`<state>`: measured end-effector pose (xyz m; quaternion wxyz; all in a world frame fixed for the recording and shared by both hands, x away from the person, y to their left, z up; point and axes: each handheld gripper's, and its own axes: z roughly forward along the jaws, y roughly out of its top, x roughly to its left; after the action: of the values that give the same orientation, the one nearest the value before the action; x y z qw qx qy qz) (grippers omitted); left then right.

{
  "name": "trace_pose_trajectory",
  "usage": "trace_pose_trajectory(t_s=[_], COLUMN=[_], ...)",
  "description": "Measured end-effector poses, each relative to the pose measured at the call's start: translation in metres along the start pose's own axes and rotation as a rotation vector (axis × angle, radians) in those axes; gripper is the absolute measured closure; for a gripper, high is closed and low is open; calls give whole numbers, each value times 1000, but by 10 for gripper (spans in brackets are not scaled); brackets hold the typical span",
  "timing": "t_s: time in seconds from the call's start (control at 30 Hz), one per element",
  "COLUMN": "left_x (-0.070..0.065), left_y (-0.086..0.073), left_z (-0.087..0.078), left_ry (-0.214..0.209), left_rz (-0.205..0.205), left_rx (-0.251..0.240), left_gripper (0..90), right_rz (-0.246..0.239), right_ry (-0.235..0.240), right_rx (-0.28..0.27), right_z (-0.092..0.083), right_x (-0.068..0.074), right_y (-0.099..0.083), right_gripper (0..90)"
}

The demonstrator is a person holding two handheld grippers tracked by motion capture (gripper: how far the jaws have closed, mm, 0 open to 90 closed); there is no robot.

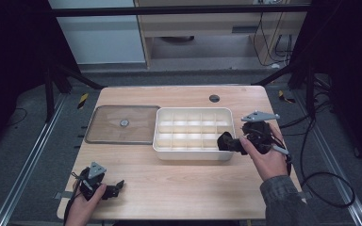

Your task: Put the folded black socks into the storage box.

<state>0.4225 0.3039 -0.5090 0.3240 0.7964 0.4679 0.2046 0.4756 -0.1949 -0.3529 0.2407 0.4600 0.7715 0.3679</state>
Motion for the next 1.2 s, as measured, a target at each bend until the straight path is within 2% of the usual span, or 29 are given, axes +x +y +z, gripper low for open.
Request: trace_pose_trajectory(t_s=[0.3, 0.4, 0.43, 0.73, 0.83, 0.9, 1.0, 1.1, 1.2], left_x=[0, 0, 0, 0, 0, 0, -1, -1, -1], left_y=[0, 0, 0, 0, 0, 0, 0, 0, 0], left_z=[0, 0, 0, 0, 0, 0, 0, 0, 0], left_ry=[1, 1, 1, 0, 1, 0, -2, -4, -5], left_rz=[3, 3, 2, 3, 5, 4, 2, 5, 4], left_rx=[0, 0, -1, 0, 2, 1, -3, -4, -5], left_gripper=[0, 0, 0, 0, 0, 0, 0, 0, 0], right_rz=[-33, -80, -86, -94, -71, -76, -48, -25, -26], right_ry=[-23, -89, -91, -82, -49, -46, -23, -9, -1], right_rx=[-6, -4, -2, 26, 38, 45, 58, 67, 76], right_z=[-1, 3, 4, 13, 20, 22, 29, 32, 36], right_x=[-5, -8, -9, -18, -21, -23, -27, -27, -28], right_y=[-23, -37, -39, -66, -84, -88, -103, -109, -116], right_gripper=[95, 83, 83, 88, 97, 97, 96, 97, 93])
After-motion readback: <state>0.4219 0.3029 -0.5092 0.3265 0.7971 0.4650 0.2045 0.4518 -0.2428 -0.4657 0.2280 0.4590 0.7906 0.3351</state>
